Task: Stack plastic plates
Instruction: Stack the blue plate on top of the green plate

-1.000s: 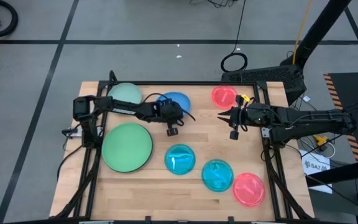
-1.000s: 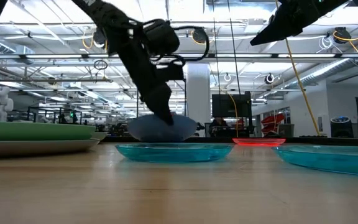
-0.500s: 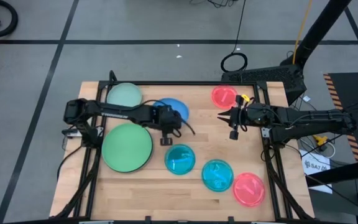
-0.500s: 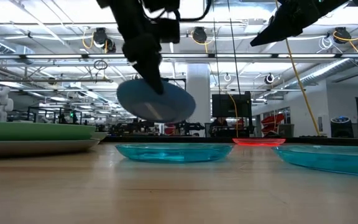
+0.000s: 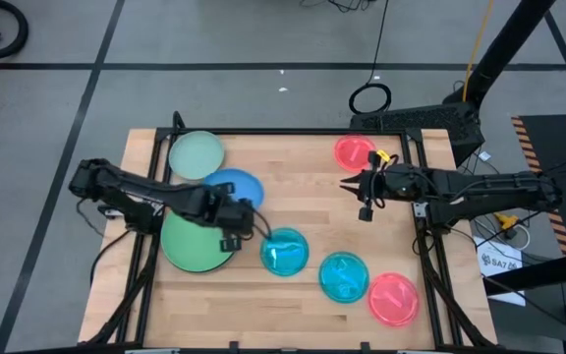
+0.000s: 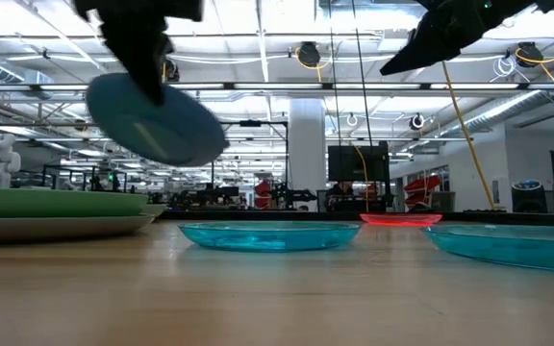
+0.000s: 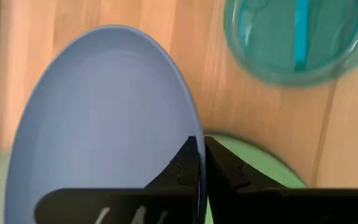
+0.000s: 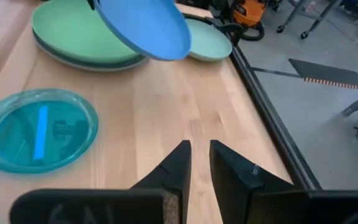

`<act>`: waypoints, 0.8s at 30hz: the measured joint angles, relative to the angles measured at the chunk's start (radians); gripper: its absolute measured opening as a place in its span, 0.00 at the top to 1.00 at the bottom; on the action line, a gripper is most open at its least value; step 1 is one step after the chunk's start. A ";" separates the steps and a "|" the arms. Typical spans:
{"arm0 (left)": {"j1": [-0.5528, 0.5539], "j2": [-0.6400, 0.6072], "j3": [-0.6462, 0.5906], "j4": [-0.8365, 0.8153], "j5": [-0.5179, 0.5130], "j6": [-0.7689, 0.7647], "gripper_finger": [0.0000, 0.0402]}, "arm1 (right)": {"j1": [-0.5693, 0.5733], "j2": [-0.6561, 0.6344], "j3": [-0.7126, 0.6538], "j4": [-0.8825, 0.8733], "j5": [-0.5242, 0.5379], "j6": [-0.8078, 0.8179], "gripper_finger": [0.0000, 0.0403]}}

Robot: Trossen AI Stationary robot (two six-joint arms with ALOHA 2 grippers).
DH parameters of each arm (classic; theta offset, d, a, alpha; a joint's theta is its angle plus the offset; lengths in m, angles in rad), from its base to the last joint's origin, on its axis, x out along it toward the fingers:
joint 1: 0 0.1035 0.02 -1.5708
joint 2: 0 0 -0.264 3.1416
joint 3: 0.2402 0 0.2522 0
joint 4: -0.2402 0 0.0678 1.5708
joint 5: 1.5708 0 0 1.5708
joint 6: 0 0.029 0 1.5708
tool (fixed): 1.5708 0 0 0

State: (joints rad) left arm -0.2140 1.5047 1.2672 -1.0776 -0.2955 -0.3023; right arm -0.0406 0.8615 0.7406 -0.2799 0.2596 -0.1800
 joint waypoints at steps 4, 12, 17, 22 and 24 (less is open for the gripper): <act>-0.076 -0.058 -0.094 0.004 -0.069 -0.135 0.97 | 0.000 0.006 0.000 0.028 0.000 -0.013 0.87; -0.214 -0.081 -0.232 0.004 -0.160 -0.224 0.97 | 0.000 0.006 0.000 0.028 0.000 -0.012 0.87; -0.269 -0.080 -0.311 0.000 -0.160 -0.276 0.97 | 0.000 0.006 0.000 0.030 0.000 -0.014 0.87; -0.285 -0.081 -0.316 -0.037 -0.143 -0.357 0.96 | 0.000 0.006 0.000 0.060 0.000 -0.023 0.87; -0.295 -0.081 -0.316 -0.048 -0.125 -0.392 0.95 | 0.000 0.006 0.000 0.068 0.000 -0.030 0.87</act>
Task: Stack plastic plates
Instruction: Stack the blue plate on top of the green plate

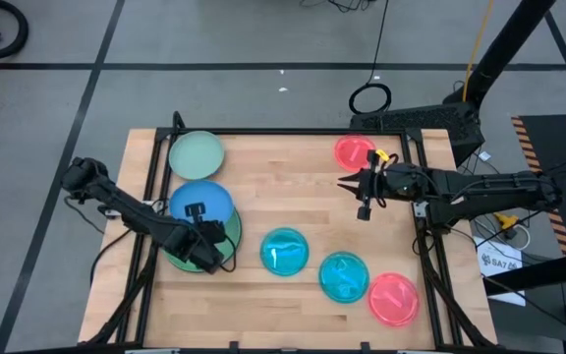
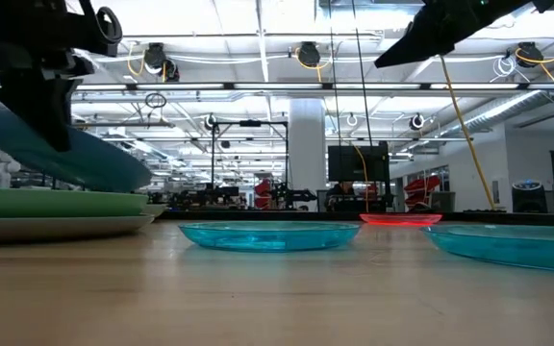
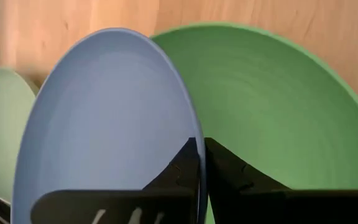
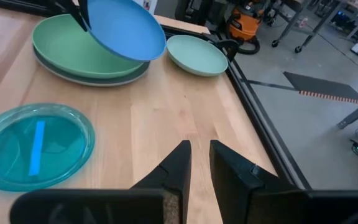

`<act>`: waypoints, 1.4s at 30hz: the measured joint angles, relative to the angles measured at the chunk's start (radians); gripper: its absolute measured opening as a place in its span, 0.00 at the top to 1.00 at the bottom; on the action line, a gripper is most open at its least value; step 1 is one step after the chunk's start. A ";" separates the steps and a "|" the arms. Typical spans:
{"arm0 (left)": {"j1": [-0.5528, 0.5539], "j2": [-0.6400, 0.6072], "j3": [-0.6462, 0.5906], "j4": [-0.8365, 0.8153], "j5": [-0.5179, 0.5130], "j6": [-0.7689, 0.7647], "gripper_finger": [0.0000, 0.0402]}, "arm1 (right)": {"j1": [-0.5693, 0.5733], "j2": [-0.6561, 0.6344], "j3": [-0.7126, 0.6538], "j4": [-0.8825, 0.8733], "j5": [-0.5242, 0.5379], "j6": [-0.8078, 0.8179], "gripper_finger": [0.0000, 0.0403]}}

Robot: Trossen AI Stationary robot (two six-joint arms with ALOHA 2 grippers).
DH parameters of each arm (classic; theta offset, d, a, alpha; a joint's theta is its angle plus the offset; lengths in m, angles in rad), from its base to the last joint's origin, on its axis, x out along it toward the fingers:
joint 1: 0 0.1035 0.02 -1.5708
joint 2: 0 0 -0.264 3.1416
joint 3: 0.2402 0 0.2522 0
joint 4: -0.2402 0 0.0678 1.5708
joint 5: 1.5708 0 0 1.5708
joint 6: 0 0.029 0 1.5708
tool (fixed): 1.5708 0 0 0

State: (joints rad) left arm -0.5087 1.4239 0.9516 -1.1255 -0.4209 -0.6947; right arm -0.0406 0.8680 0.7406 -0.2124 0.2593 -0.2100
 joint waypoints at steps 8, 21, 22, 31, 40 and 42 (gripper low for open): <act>-0.037 0.000 0.000 -0.030 0.029 -0.111 0.94 | 0.000 0.000 0.000 0.014 0.000 -0.042 0.87; -0.035 0.000 0.000 -0.028 0.040 -0.199 0.94 | 0.000 0.000 0.000 0.090 0.000 -0.124 0.87; -0.035 0.000 0.000 -0.028 0.045 -0.206 0.94 | 0.000 0.000 0.000 0.090 0.000 -0.125 0.87; -0.036 0.000 0.000 0.013 0.089 -0.236 0.86 | 0.000 0.000 0.000 0.089 0.000 -0.127 0.87; 0.013 0.001 0.074 0.025 0.087 -0.111 0.64 | 0.000 0.000 0.000 0.089 -0.001 -0.080 0.87; 0.040 0.001 0.118 0.027 0.042 -0.011 0.63 | 0.000 0.007 0.000 0.089 -0.002 -0.055 0.87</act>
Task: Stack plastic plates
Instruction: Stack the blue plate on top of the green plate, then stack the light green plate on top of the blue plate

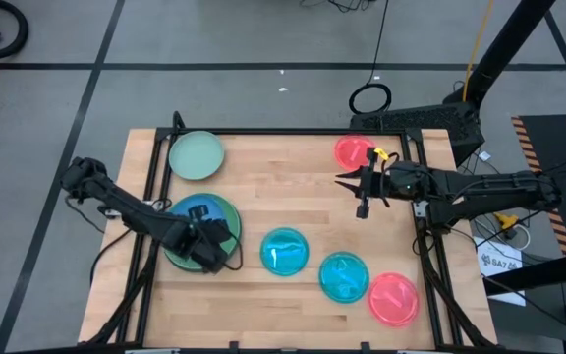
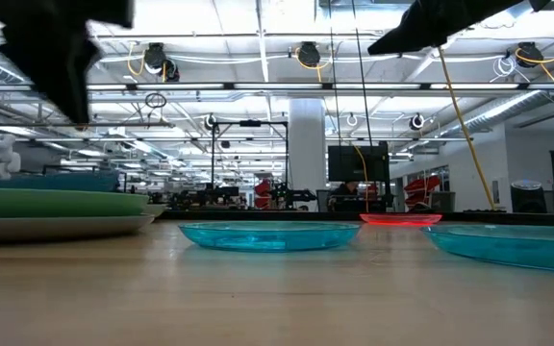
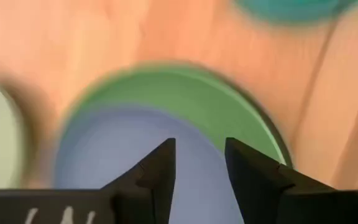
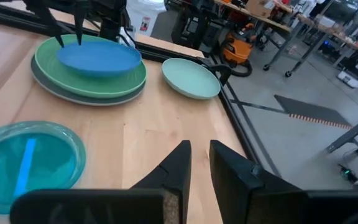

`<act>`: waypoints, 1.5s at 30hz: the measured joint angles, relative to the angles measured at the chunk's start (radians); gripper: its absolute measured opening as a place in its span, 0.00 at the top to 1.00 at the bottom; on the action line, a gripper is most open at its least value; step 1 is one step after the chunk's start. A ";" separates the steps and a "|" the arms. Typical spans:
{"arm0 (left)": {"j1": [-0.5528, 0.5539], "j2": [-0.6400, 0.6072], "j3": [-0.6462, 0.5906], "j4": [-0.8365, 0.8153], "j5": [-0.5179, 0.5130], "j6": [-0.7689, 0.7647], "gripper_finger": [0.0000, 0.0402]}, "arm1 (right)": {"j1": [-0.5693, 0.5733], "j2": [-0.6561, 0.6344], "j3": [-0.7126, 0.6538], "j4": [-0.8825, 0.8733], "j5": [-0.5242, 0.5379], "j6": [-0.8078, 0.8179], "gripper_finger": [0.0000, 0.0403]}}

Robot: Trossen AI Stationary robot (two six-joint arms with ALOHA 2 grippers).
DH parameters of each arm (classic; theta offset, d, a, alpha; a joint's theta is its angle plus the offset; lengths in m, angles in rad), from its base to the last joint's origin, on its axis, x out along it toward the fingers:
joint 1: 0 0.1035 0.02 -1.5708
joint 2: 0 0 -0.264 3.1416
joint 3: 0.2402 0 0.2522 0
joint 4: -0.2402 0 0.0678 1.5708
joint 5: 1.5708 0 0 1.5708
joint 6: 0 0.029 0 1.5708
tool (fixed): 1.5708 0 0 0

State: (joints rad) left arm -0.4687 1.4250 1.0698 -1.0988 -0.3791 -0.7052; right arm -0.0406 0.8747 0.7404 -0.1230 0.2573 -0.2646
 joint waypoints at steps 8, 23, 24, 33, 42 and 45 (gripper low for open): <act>0.176 0.000 0.057 -0.001 -0.011 0.397 0.63 | 0.000 0.072 0.000 -0.010 0.000 0.116 0.87; 0.571 0.000 0.014 0.212 0.132 0.922 0.63 | 0.000 0.251 0.000 -0.009 0.000 0.217 0.87; 0.601 0.000 0.014 0.226 0.153 0.937 0.63 | 0.000 0.259 0.000 -0.009 0.000 0.224 0.87; 0.857 0.000 0.013 0.399 0.256 1.052 0.63 | -0.019 0.321 0.000 0.026 0.002 0.204 0.87; 0.979 0.000 0.013 0.209 0.257 0.863 0.63 | -0.065 0.322 0.000 0.104 0.003 0.160 0.87; 0.980 0.000 0.013 0.173 0.237 0.833 0.63 | -0.075 0.316 0.000 0.102 0.002 0.170 0.87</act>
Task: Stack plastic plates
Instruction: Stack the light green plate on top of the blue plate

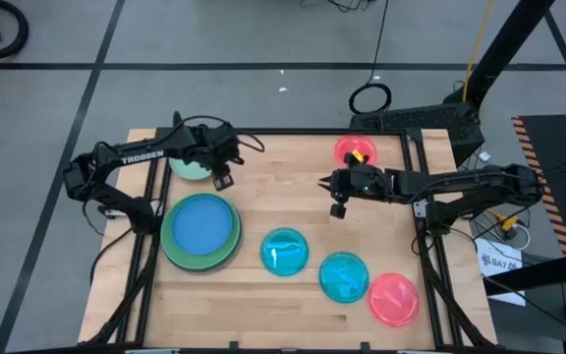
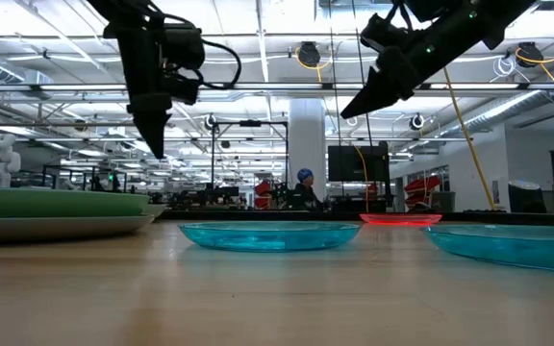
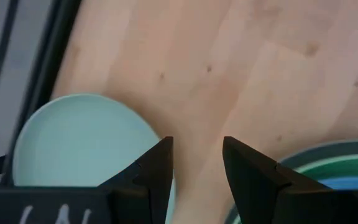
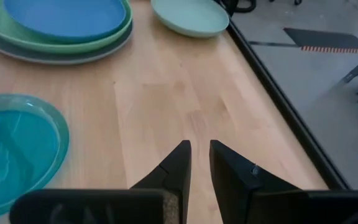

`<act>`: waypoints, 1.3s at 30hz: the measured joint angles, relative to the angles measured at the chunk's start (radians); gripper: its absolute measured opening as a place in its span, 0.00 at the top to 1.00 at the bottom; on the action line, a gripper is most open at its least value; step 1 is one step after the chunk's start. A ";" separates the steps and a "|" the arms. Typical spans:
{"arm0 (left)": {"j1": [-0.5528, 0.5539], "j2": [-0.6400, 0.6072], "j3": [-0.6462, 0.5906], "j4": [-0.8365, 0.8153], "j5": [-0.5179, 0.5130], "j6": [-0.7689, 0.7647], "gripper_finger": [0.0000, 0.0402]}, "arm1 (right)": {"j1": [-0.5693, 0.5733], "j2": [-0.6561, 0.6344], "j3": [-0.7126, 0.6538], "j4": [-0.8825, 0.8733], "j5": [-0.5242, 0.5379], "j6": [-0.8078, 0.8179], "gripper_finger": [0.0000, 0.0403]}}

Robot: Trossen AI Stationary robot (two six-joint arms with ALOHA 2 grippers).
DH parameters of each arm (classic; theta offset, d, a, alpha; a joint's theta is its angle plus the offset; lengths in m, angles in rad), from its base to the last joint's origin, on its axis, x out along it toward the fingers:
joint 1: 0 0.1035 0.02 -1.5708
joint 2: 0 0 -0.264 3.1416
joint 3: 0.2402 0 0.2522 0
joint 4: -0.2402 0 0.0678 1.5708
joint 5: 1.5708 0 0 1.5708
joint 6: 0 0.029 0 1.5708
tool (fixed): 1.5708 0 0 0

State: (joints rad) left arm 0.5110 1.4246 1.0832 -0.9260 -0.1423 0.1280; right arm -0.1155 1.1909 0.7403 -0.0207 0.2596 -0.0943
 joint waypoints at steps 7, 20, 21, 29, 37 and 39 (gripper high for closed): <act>0.089 0.032 0.000 0.020 -0.047 0.001 0.63 | -0.021 -0.004 0.000 0.005 0.000 0.003 0.87; 0.280 0.241 0.000 0.070 0.012 -0.031 0.63 | -0.080 -0.004 0.000 -0.014 0.000 -0.023 0.87; 0.280 0.249 -0.001 0.067 0.012 -0.037 0.63 | -0.084 -0.004 0.000 -0.015 0.000 -0.023 0.87; 0.251 0.260 -0.001 0.075 0.016 -0.061 0.63 | -0.107 -0.004 0.000 -0.016 -0.001 -0.023 0.87; 0.245 0.260 -0.001 0.104 0.016 -0.098 0.63 | -0.108 -0.004 0.000 -0.022 -0.002 -0.023 0.87; 0.245 0.260 -0.001 0.113 0.016 -0.098 0.63 | -0.108 -0.004 0.000 -0.023 -0.002 -0.023 0.87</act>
State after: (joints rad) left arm 0.7559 1.6848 1.0825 -0.8134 -0.1268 0.0303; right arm -0.2230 1.1869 0.7406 -0.0432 0.2573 -0.1177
